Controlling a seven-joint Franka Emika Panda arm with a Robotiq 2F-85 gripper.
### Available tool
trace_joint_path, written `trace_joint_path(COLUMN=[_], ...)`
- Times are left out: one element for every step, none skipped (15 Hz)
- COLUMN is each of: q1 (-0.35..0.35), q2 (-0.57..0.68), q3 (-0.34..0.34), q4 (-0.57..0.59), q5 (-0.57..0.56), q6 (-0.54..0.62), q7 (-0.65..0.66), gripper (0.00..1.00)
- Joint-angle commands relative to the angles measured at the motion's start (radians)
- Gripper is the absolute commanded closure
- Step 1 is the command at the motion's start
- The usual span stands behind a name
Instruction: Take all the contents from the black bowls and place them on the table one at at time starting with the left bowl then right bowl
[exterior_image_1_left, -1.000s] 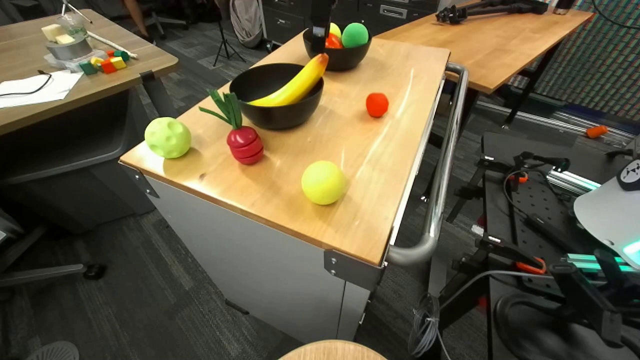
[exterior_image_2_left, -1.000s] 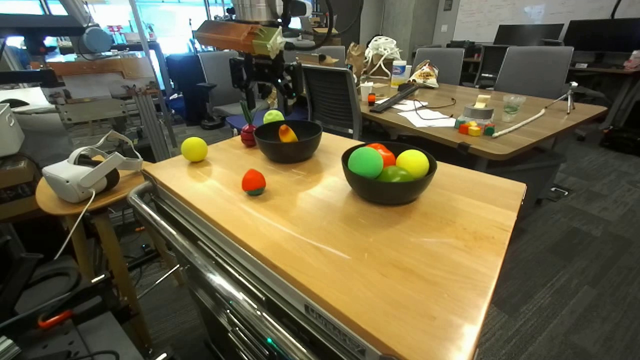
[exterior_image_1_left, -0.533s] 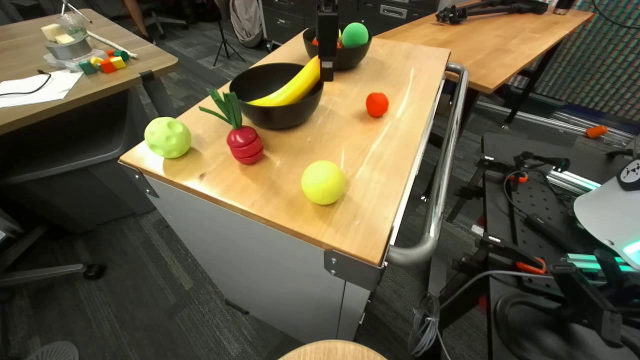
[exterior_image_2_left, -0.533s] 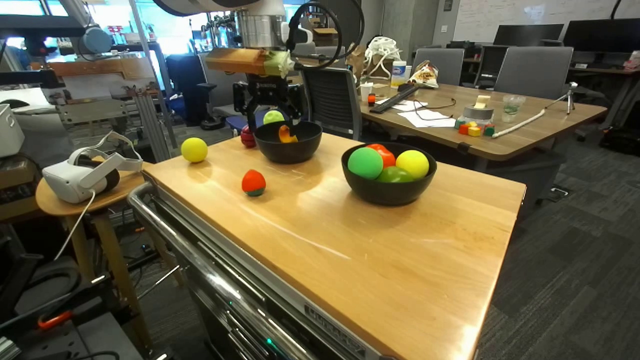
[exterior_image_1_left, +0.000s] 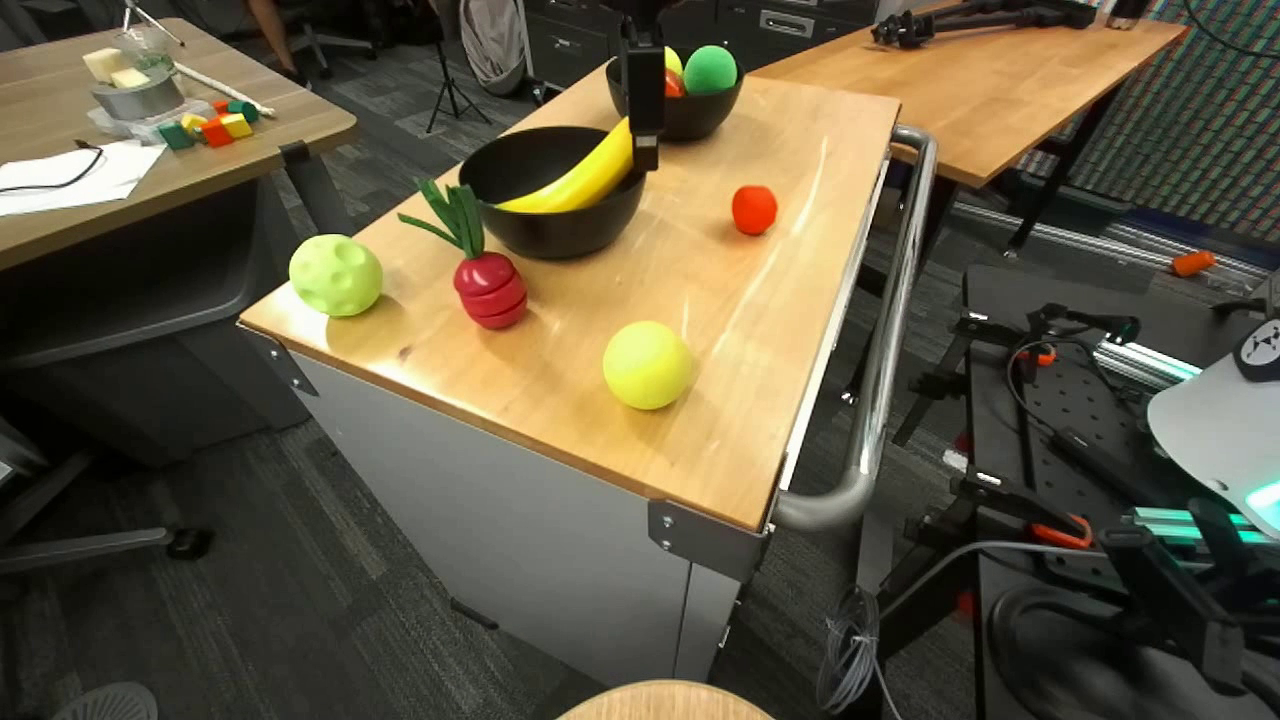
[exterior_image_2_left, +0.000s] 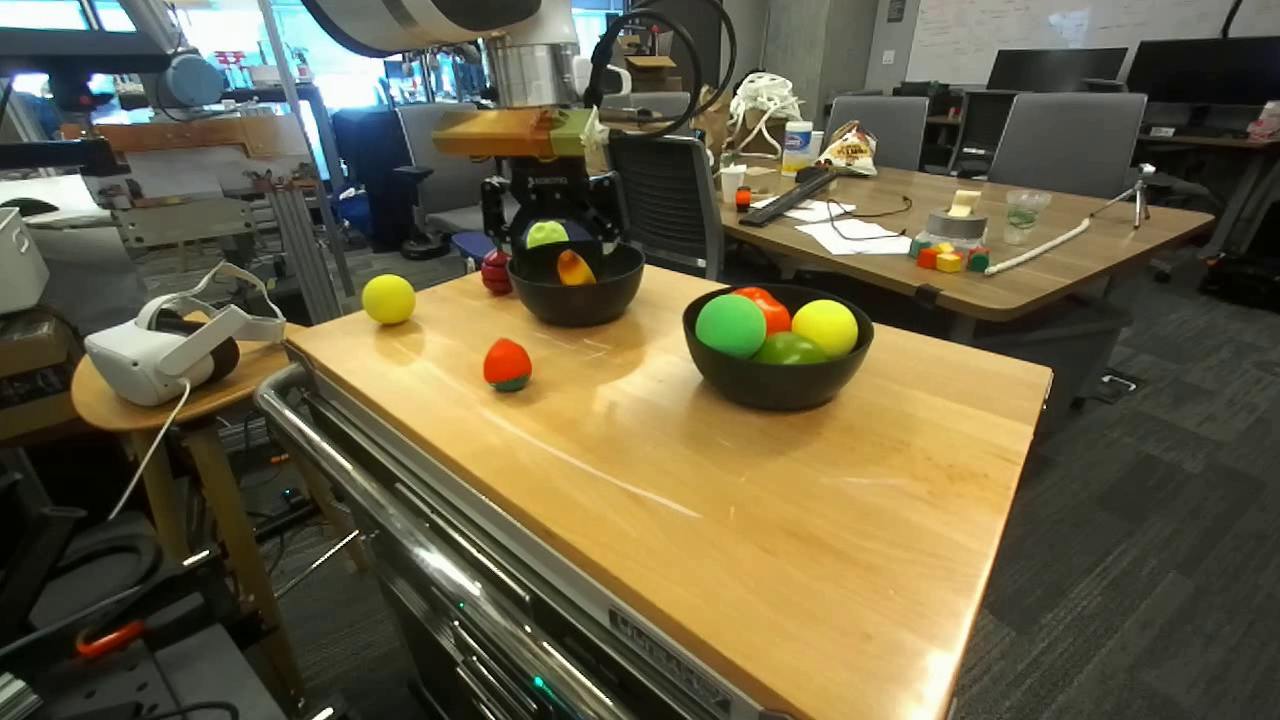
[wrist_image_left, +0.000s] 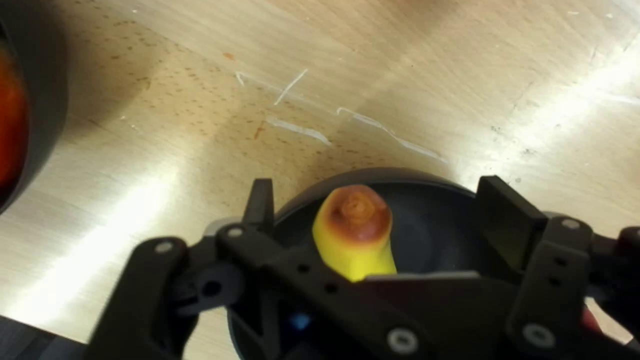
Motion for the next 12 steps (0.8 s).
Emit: trace_joint_path(q1=[0.003, 0.004, 0.004, 0.004, 0.004, 0.004, 0.005, 0.005, 0.005, 0.006, 0.007, 0.008], q2=[0.026, 0.029, 0.032, 0.035, 0.037, 0.038, 0.038, 0.038, 0.039, 0.040, 0.040, 0.039], q3=[0.007, 0.009, 0.010, 0.011, 0.011, 0.011, 0.011, 0.011, 0.011, 0.012, 0.012, 0.012], q4=[0.033, 0.034, 0.034, 0.033, 0.033, 0.032, 0.032, 0.032, 0.032, 0.032, 0.032, 0.032], q5=[-0.037, -0.043, -0.046, -0.048, -0.055, -0.061, -0.067, -0.072, -0.077, -0.082, -0.086, -0.091], q6=[0.023, 0.028, 0.033, 0.038, 0.040, 0.043, 0.046, 0.051, 0.054, 0.056, 0.057, 0.056], q7=[0.002, 0.004, 0.005, 0.006, 0.008, 0.010, 0.011, 0.013, 0.014, 0.015, 0.016, 0.016], gripper=[0.04, 0.25, 0.28, 0.29, 0.35, 0.46, 0.53, 0.60, 0.69, 0.75, 0.84, 0.85])
